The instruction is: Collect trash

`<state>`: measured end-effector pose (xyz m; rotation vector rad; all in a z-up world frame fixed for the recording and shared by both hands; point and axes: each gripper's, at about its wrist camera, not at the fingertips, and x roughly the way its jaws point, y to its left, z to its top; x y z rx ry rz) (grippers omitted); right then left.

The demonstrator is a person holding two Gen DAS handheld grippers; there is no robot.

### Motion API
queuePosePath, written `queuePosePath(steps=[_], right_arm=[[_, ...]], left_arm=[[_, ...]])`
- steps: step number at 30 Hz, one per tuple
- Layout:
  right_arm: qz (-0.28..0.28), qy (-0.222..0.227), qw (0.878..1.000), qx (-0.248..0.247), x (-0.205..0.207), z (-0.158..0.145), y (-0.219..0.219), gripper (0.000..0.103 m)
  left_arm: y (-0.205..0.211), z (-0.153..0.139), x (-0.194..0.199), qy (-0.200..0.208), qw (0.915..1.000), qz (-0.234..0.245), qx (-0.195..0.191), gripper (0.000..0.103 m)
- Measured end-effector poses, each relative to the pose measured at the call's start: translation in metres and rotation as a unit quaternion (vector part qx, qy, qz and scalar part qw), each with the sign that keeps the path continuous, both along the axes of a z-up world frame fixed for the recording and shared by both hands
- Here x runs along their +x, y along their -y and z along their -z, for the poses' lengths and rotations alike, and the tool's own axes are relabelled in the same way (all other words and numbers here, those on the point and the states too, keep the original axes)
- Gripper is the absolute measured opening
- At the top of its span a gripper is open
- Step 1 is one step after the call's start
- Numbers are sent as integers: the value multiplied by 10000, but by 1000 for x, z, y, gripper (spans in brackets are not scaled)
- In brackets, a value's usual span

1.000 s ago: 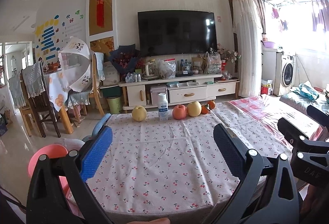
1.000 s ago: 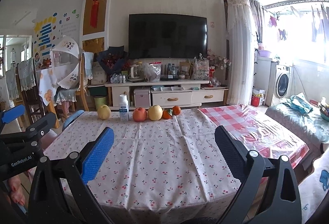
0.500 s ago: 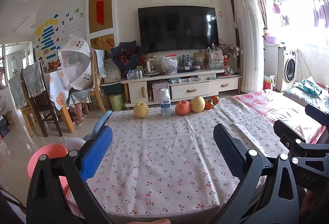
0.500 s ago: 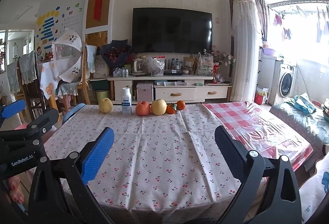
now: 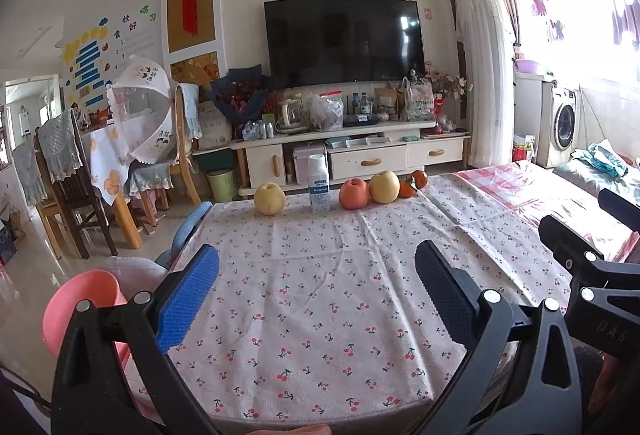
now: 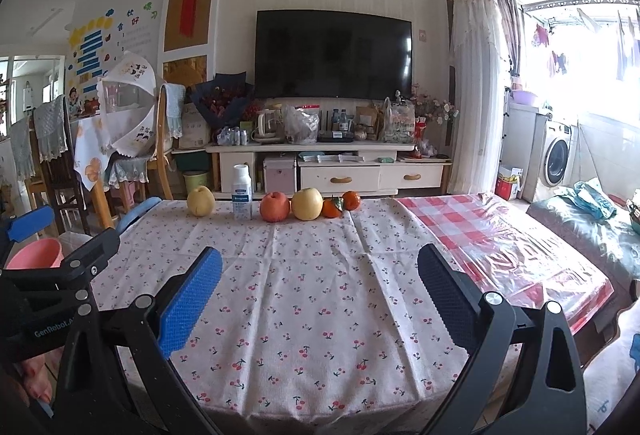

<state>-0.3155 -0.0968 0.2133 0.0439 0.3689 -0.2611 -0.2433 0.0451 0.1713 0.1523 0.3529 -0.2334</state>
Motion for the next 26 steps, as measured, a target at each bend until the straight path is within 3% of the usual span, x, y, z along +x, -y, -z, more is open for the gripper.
queuePosePath(steps=[9, 15, 21, 26], right_arm=[[-51, -192, 9998, 38, 22, 19, 3, 97], [-33, -455, 9988, 177, 46, 38, 12, 97], [-37, -1074, 9936, 337, 96, 70, 23, 97], [-32, -1757, 9816, 751, 153, 106, 39, 97]], left_arm=[[8, 15, 21, -196, 9998, -48, 84, 99], [15, 36, 48, -545, 9984, -60, 170, 99], [22, 70, 97, -1032, 9934, -400, 293, 99], [29, 95, 143, -1465, 9861, -687, 384, 99]])
